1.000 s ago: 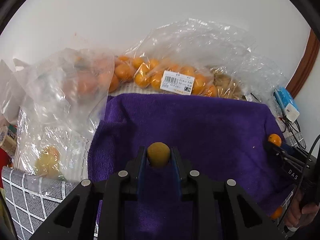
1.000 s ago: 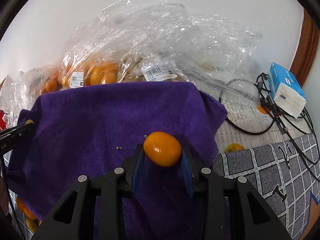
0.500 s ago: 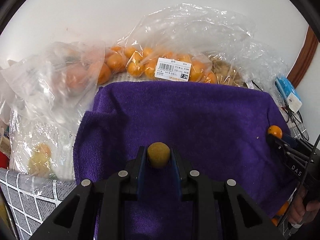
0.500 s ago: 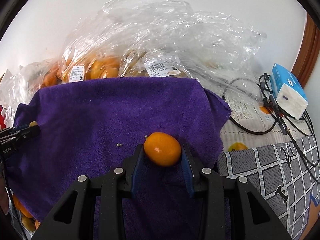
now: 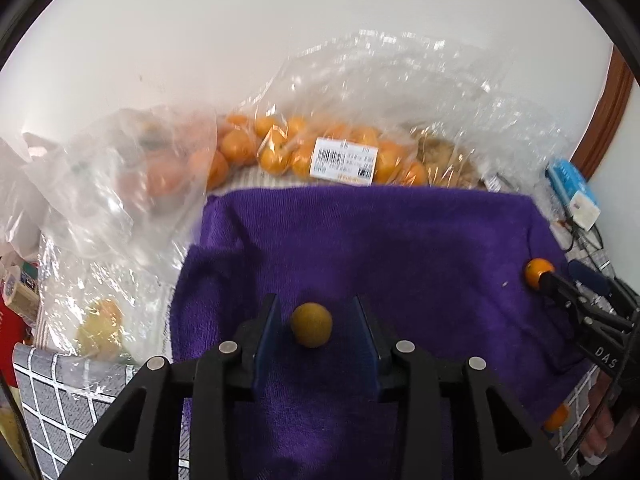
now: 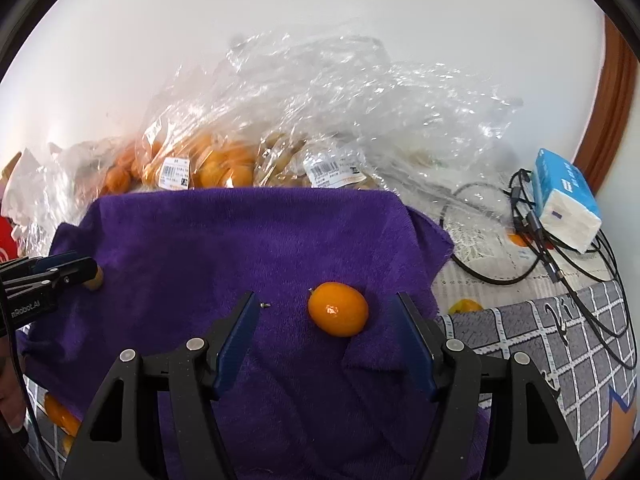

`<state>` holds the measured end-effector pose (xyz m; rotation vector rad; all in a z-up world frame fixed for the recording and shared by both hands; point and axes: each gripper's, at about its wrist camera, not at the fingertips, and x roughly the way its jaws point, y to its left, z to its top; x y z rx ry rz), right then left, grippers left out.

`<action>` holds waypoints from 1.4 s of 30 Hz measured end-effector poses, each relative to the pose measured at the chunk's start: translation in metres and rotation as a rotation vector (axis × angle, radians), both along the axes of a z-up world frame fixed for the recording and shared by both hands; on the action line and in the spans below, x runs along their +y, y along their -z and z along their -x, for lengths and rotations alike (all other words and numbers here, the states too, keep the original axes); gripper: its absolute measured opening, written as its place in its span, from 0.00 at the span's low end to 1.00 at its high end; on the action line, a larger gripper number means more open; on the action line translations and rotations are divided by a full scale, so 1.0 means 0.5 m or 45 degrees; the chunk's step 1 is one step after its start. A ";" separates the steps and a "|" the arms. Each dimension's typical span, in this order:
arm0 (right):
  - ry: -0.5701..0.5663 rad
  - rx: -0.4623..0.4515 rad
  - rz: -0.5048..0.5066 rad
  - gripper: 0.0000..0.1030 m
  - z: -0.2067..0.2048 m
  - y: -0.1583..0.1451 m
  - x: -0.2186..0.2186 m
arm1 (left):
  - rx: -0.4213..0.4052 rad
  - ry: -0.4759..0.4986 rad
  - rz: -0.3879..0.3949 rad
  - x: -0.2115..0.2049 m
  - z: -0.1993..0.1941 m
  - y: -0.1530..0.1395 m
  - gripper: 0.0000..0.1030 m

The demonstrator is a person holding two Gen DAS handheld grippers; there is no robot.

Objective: Organize fruits
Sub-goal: 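Open both tools to release the fruits on the purple towel, then grasp another oval orange with the right tool while the left grasps a round orange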

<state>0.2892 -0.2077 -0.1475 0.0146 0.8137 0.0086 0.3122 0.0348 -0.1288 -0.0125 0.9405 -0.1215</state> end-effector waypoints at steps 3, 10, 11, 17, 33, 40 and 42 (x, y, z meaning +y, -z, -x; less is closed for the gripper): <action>0.019 -0.013 0.001 0.65 0.015 -0.010 -0.001 | -0.059 -0.020 -0.019 -0.004 0.010 -0.021 0.34; 0.073 -0.061 0.040 0.65 0.081 -0.053 -0.023 | -0.143 0.007 -0.019 -0.015 0.038 -0.071 0.34; 0.088 -0.067 0.055 0.65 0.089 -0.058 -0.027 | -0.149 0.006 -0.016 -0.015 0.042 -0.078 0.34; 0.139 -0.029 0.056 0.65 0.151 -0.073 -0.063 | -0.221 0.053 0.023 -0.019 0.079 -0.136 0.34; 0.049 0.025 0.004 0.63 0.282 -0.054 -0.073 | -0.261 0.016 0.041 0.001 0.208 -0.189 0.34; -0.029 0.018 -0.027 0.55 0.315 -0.012 -0.050 | -0.138 -0.078 0.126 0.047 0.295 -0.084 0.34; -0.057 0.011 -0.036 0.50 0.322 -0.005 -0.044 | -0.125 -0.108 0.118 0.059 0.315 -0.062 0.34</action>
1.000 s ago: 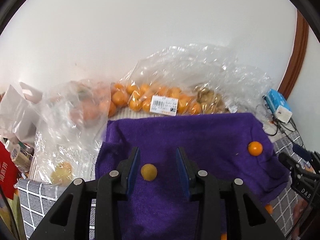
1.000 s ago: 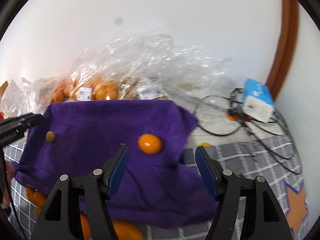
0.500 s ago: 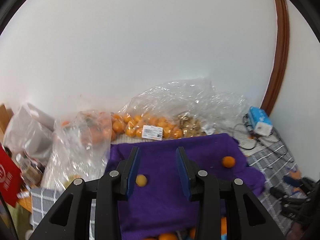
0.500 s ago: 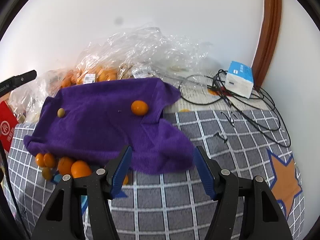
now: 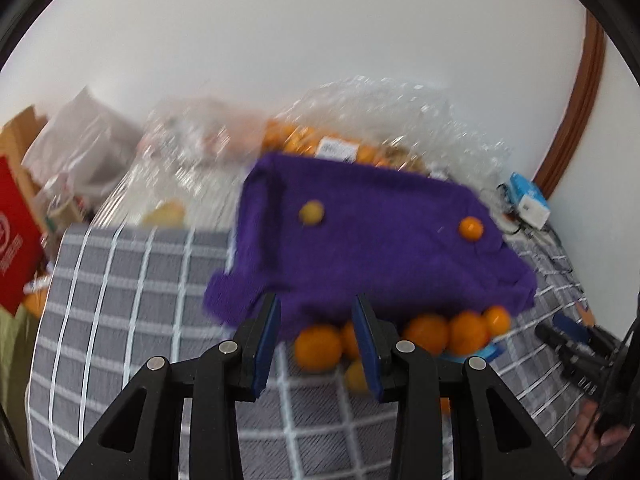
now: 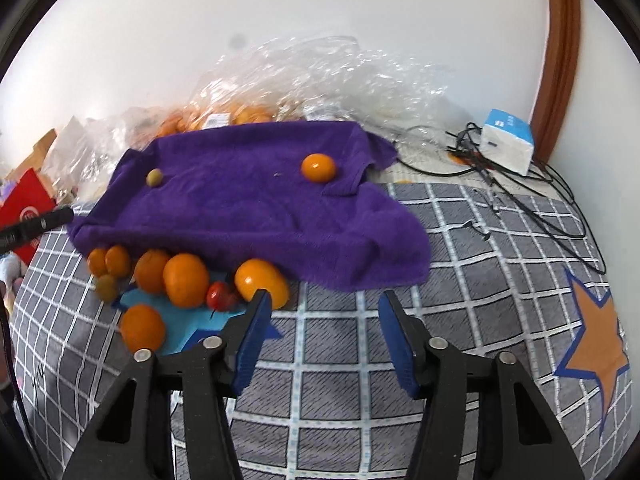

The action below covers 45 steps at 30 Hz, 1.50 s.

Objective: Organize fruits
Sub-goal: 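Grasp another oval orange with the right tool while the left grasps a round orange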

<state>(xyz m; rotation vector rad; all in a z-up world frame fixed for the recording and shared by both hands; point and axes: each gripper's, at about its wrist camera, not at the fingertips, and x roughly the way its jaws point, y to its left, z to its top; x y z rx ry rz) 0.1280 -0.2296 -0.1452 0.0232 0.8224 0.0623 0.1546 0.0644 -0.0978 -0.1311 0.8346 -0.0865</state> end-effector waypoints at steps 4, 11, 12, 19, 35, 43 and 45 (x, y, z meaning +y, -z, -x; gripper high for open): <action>-0.068 -0.006 -0.034 0.48 0.000 0.017 0.020 | 0.014 -0.044 0.039 0.034 0.034 0.038 0.45; -0.112 0.046 -0.055 0.45 -0.051 0.047 0.049 | 0.025 -0.106 0.033 0.068 0.065 0.091 0.45; -0.119 0.050 -0.060 0.45 -0.056 0.048 0.051 | 0.011 -0.104 0.042 0.071 0.070 0.096 0.45; -0.141 0.084 -0.064 0.32 -0.089 0.065 0.066 | 0.020 -0.084 0.054 0.069 0.069 0.113 0.45; -0.088 0.034 0.064 0.31 -0.015 0.084 0.021 | 0.037 -0.067 0.084 0.070 0.072 0.118 0.49; -0.055 0.024 0.036 0.31 -0.011 0.087 0.005 | 0.074 -0.006 0.054 0.051 0.070 0.112 0.47; -0.050 0.024 0.034 0.31 -0.010 0.088 0.002 | 0.109 0.040 0.073 0.037 0.062 0.099 0.44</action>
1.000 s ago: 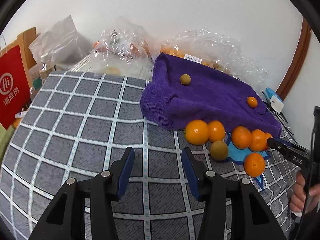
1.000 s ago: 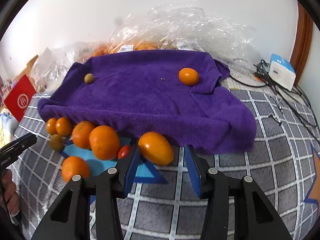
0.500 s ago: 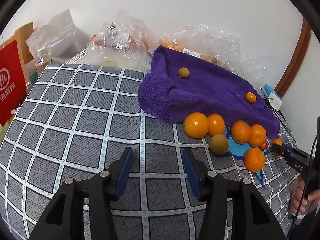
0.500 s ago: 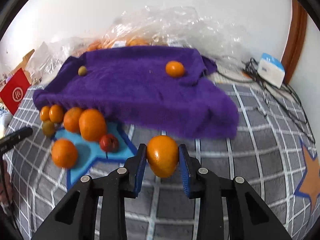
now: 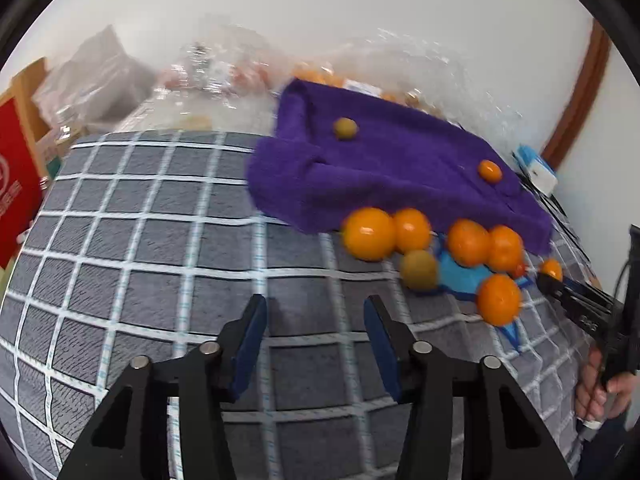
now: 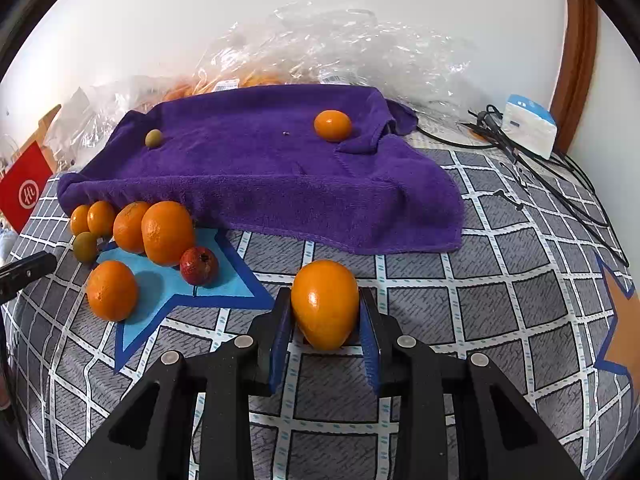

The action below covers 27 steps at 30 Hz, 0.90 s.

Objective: Organize fruits
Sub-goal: 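Grasp another oval orange with the right tool while the left grasps a round orange, then carry the round orange onto the towel with the left tool while the right carries the oval orange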

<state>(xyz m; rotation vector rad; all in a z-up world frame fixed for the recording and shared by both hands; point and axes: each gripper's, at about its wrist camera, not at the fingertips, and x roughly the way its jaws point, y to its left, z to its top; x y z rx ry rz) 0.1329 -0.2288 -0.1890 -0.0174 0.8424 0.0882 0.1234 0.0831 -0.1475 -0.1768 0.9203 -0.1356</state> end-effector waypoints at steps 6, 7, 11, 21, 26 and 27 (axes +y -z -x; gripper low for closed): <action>-0.003 -0.005 0.034 0.31 0.003 0.002 0.007 | 0.018 0.000 0.109 -0.027 -0.049 -0.026 0.44; -0.004 -0.005 0.035 0.31 0.004 0.001 0.007 | 0.032 -0.020 0.118 -0.028 -0.059 -0.020 0.44; -0.002 0.000 0.005 0.31 0.003 0.002 0.000 | 0.031 -0.071 0.152 -0.026 -0.080 -0.005 0.44; 0.010 -0.003 0.028 0.31 0.003 0.004 0.002 | -0.096 -0.162 0.158 0.006 -0.052 0.001 0.32; 0.028 -0.002 0.027 0.31 0.003 0.004 -0.002 | -0.038 -0.156 0.147 0.015 -0.053 0.012 0.32; 0.031 -0.002 0.024 0.31 0.003 0.004 -0.004 | -0.023 -0.147 0.166 0.015 -0.057 0.016 0.32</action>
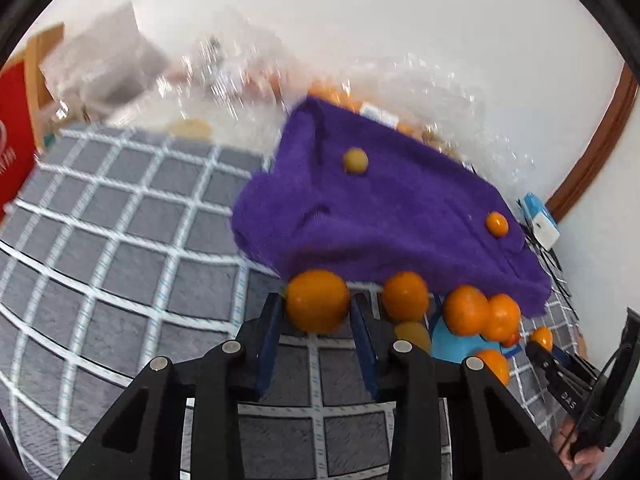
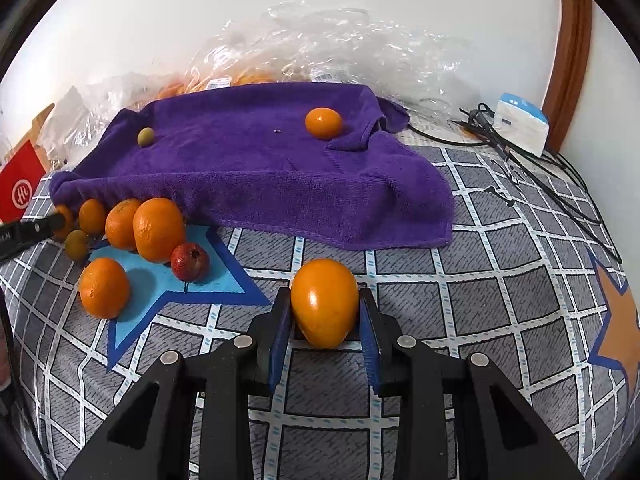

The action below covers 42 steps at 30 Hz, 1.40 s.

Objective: Organize fruits
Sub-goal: 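Carry the round orange onto the towel with the left tool while the right carries the oval orange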

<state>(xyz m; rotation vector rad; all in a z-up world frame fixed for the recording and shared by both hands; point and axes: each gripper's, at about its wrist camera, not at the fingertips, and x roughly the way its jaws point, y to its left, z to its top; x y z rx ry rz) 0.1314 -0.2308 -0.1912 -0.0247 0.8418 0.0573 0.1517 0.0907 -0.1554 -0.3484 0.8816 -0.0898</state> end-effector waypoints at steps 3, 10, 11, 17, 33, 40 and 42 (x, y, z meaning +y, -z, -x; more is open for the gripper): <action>0.000 0.000 -0.012 0.31 -0.001 0.000 -0.004 | -0.007 -0.003 -0.007 -0.004 -0.005 0.001 0.33; -0.001 0.000 0.003 0.31 -0.004 0.000 0.001 | -0.027 -0.021 -0.093 -0.026 -0.008 0.004 0.36; -0.001 0.000 -0.002 0.31 -0.005 0.000 0.000 | -0.029 -0.021 -0.103 -0.028 -0.009 0.003 0.36; -0.008 -0.020 -0.024 0.31 0.000 -0.004 -0.002 | -0.067 -0.019 -0.093 -0.025 -0.002 -0.007 0.32; -0.004 -0.103 -0.051 0.31 0.014 -0.023 -0.006 | -0.318 0.026 -0.092 -0.036 0.048 -0.075 0.32; 0.016 -0.153 -0.063 0.31 0.033 -0.077 -0.009 | -0.363 -0.001 -0.094 -0.030 0.058 -0.083 0.32; 0.025 -0.191 -0.036 0.31 0.041 -0.105 -0.008 | -0.377 -0.014 -0.084 -0.025 0.062 -0.085 0.32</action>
